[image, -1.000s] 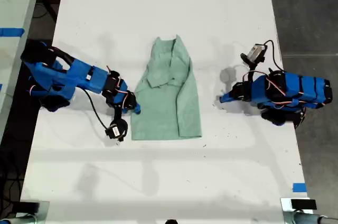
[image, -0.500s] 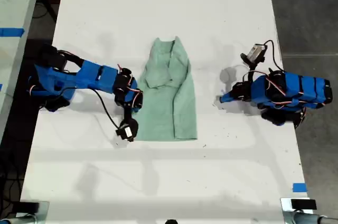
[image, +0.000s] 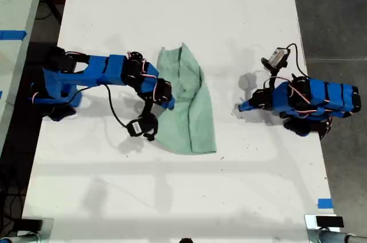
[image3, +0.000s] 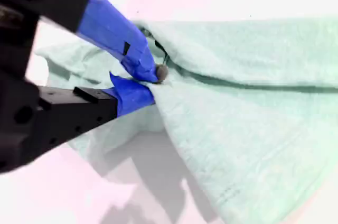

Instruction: Fold t shirt

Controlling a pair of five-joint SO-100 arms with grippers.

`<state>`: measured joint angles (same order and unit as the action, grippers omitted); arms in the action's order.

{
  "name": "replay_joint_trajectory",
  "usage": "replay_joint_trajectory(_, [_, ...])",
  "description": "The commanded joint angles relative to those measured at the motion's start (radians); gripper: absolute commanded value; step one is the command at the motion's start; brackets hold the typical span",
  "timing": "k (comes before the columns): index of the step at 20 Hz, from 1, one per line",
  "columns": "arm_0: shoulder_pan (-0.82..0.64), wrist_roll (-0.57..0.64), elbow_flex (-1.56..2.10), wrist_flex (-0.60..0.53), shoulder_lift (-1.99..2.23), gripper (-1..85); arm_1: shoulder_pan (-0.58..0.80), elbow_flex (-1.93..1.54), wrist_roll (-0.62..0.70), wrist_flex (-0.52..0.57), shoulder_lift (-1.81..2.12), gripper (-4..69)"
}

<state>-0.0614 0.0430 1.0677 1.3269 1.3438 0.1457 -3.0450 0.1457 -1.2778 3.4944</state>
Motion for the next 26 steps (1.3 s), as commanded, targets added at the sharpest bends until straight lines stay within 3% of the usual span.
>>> replay_joint_trajectory(1, [-0.032, 0.048, -0.074, -0.129, -0.075, -0.2, 0.005, -0.044, 0.002, -0.017, 0.012, 1.8])
replay_joint_trajectory(3, [-0.031, 0.043, -0.084, -0.196, -0.170, 0.7, 0.005, -0.044, 0.003, -0.017, 0.012, 1.8])
replay_joint_trajectory(6, [-0.009, -0.031, -0.095, -0.267, -0.252, 14.5, 0.003, -0.044, 0.005, -0.017, 0.012, 1.8])
replay_joint_trajectory(8, [0.014, -0.067, -0.095, -0.307, -0.256, 18.8, 0.003, -0.043, 0.005, -0.017, 0.012, 1.8])
replay_joint_trajectory(10, [0.038, -0.069, -0.104, -0.359, -0.244, 15.1, 0.003, -0.043, 0.006, -0.017, 0.012, 1.8])
replay_joint_trajectory(15, [0.032, -0.067, -0.106, -0.508, -0.273, 15.8, 0.003, -0.043, 0.006, -0.017, 0.012, 1.8])
replay_joint_trajectory(18, [0.006, -0.137, -0.106, -0.563, -0.368, 14.2, 0.003, -0.043, 0.008, -0.017, 0.012, 1.8])
replay_joint_trajectory(22, [-0.003, -0.143, -0.109, -0.554, -0.411, 15.1, 0.002, -0.041, 0.009, -0.017, 0.012, 1.8])
replay_joint_trajectory(26, [0.035, -0.109, -0.095, -0.433, -0.258, 14.3, 0.000, -0.041, 0.011, -0.017, 0.012, 1.8])
